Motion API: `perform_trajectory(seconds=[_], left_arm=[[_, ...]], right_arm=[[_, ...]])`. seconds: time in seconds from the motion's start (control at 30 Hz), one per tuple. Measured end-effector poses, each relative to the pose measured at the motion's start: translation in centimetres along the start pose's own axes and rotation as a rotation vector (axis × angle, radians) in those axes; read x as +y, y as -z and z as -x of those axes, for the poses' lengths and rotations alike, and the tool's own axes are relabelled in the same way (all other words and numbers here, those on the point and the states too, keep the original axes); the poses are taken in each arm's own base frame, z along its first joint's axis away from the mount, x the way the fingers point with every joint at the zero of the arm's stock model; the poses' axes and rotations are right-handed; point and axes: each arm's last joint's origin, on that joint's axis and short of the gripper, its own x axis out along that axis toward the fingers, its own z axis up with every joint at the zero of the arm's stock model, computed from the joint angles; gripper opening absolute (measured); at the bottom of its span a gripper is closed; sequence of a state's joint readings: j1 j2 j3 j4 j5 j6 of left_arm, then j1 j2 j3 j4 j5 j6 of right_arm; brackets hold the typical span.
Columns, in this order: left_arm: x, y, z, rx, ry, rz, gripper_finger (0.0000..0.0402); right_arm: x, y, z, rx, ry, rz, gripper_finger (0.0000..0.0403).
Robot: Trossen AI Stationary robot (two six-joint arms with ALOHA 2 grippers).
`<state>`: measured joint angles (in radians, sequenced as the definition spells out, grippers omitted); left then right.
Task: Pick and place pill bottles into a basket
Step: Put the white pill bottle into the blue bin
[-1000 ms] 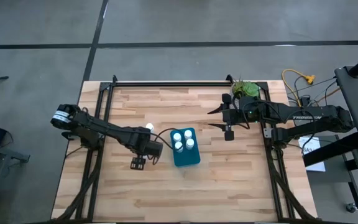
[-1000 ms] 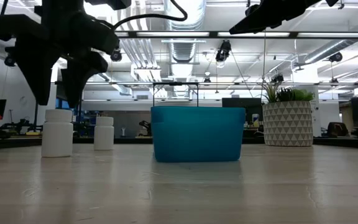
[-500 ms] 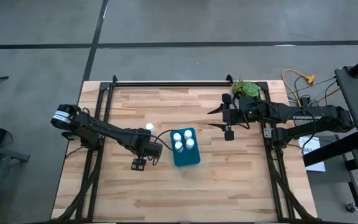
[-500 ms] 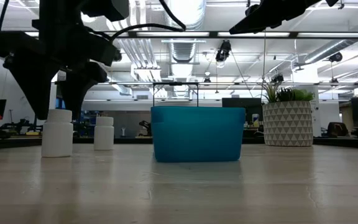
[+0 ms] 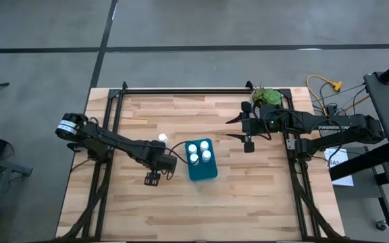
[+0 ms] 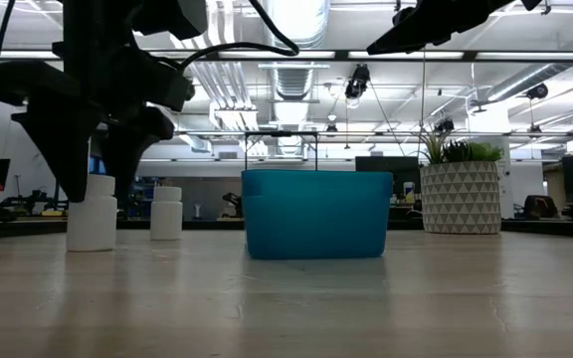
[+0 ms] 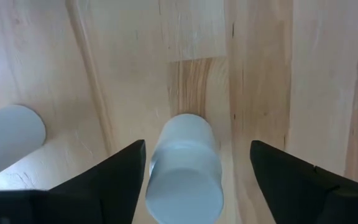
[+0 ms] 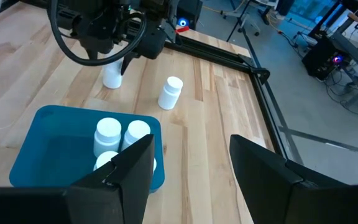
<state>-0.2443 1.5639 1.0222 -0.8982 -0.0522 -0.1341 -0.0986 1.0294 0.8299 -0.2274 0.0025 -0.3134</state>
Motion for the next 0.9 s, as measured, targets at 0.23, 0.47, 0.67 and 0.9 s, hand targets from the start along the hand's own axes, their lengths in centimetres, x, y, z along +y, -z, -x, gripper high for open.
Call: perform_trajectory(seconds=[0.23,0.47,0.67,0.9], left_arm=[[-0.02,0.02,-0.01,0.002,0.006,0.001,0.0202],[0.02,0.28,0.02,0.027,0.003,-0.001,0.0145],[-0.01,0.38,0.03,0.039,0.016,0.015,0.0157],[-0.02,0.41,0.0,0.041,0.02,0.015,0.0204]], right_arm=[[-0.02,0.0,0.0,0.0,0.001,0.0,0.0203],[-0.01,0.01,0.0,0.0,0.001,0.0,0.0203],[-0.02,0.01,0.0,0.0,0.001,0.0,0.0203],[-0.01,0.01,0.0,0.0,0.0,0.0,0.0203]])
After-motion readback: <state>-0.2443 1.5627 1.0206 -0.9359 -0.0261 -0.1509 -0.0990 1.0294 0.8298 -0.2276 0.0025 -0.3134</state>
